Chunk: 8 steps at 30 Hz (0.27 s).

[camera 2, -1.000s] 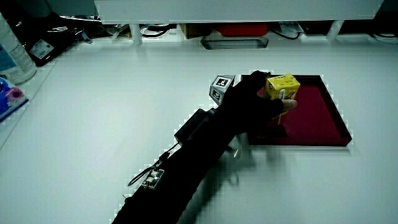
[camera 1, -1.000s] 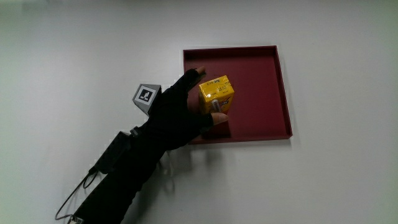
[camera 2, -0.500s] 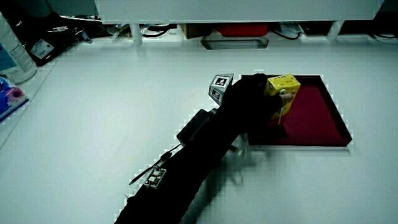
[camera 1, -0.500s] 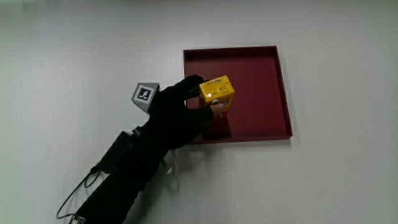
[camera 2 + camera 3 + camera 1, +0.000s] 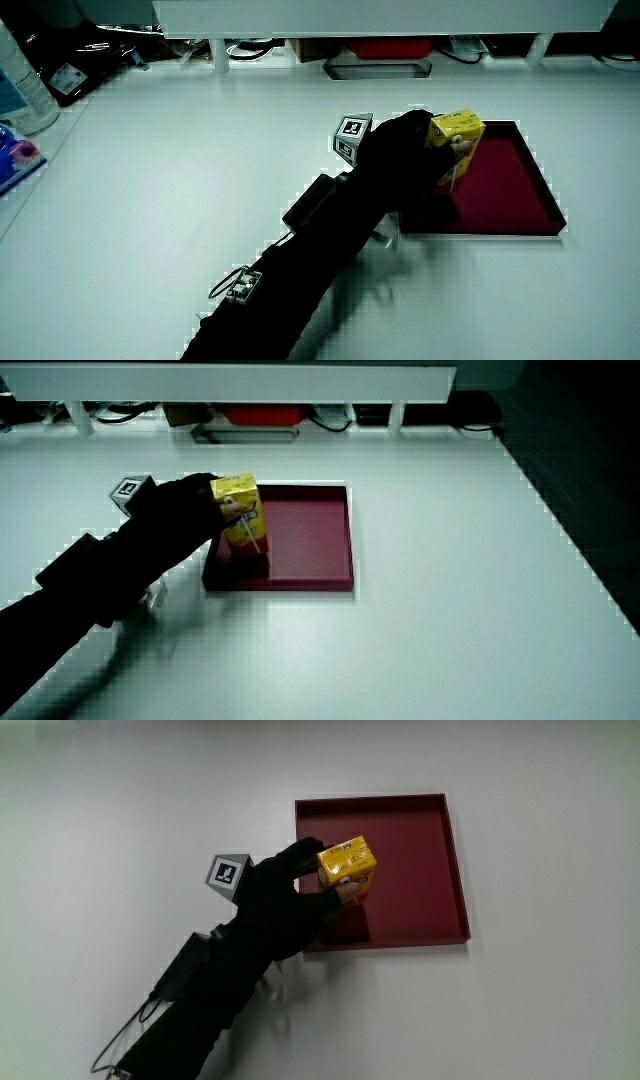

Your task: Pick ice redtea

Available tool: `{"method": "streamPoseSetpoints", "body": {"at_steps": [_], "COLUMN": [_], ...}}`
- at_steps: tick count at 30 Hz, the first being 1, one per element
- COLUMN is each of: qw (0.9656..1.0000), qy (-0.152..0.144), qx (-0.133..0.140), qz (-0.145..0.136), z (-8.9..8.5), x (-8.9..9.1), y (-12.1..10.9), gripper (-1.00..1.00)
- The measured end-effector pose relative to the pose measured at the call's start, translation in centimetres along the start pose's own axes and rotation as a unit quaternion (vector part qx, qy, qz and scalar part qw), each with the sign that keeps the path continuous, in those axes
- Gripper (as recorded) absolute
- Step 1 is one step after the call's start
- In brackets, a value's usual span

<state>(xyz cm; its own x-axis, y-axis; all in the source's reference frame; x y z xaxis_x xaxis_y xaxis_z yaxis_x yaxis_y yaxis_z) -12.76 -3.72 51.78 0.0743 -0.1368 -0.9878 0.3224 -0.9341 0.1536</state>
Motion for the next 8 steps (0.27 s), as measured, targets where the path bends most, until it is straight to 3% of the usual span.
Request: {"method": "streamPoseSetpoints", "body": {"at_steps": [8], "qw": [0.9994], "qy": [-0.026], "qx": [0.008], "qz": [-0.022], "z": [1.3], "x": [3.7], "y": [-0.7], "gripper": [1.00]}}
